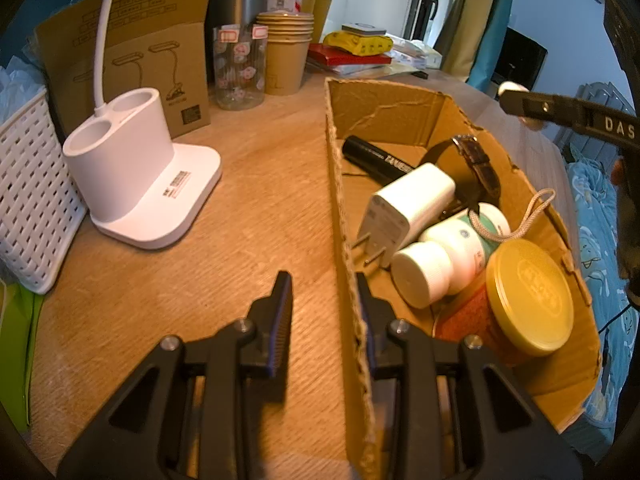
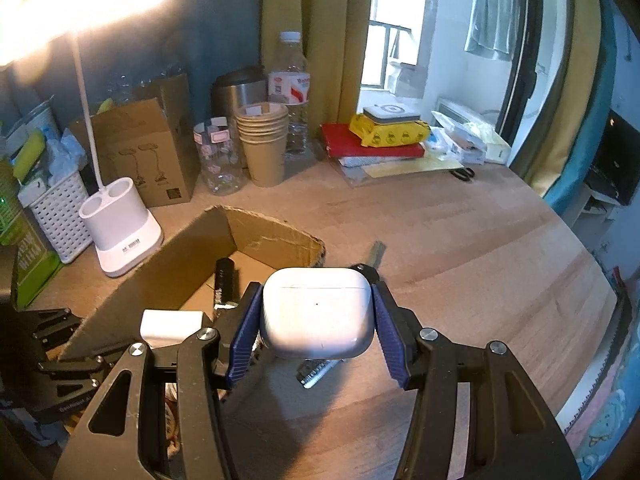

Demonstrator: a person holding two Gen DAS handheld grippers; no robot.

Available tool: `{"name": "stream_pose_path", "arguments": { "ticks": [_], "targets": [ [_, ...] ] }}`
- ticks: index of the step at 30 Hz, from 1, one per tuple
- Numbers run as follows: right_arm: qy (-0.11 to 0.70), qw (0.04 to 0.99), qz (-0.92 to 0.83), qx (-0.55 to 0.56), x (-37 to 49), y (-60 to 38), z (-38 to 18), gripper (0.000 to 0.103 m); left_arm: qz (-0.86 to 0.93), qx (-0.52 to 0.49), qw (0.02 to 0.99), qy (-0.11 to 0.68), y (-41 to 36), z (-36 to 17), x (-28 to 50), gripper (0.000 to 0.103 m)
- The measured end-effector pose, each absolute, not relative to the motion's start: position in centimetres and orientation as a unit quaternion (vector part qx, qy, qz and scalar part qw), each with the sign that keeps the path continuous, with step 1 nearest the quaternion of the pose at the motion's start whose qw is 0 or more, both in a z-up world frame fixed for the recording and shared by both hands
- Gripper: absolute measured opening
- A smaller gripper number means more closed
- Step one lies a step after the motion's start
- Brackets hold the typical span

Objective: Organize rigid objects
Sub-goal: 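Carry the earbud case into the box and lower it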

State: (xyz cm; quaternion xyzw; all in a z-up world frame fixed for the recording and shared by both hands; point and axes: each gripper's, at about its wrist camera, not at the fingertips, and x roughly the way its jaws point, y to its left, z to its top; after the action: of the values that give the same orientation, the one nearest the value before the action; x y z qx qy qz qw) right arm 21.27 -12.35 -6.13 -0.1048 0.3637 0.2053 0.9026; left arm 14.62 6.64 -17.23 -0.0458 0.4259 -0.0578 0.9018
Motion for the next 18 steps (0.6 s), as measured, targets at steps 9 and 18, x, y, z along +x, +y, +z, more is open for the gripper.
{"name": "stream_pose_path", "arguments": {
  "ticks": [9, 18],
  "targets": [
    [0.364, 0.897, 0.225, -0.114, 22.4, -10.2, -6.2, 0.057, -0.058, -0.046, 0.902, 0.426, 6.6, -17.2, 14.6, 0.032],
    [0.372, 0.888, 0.241, -0.123, 24.2, -8.4, -7.2, 0.057, -0.057, -0.046, 0.902, 0.426, 6.6, -17.2, 14.6, 0.032]
  ]
}}
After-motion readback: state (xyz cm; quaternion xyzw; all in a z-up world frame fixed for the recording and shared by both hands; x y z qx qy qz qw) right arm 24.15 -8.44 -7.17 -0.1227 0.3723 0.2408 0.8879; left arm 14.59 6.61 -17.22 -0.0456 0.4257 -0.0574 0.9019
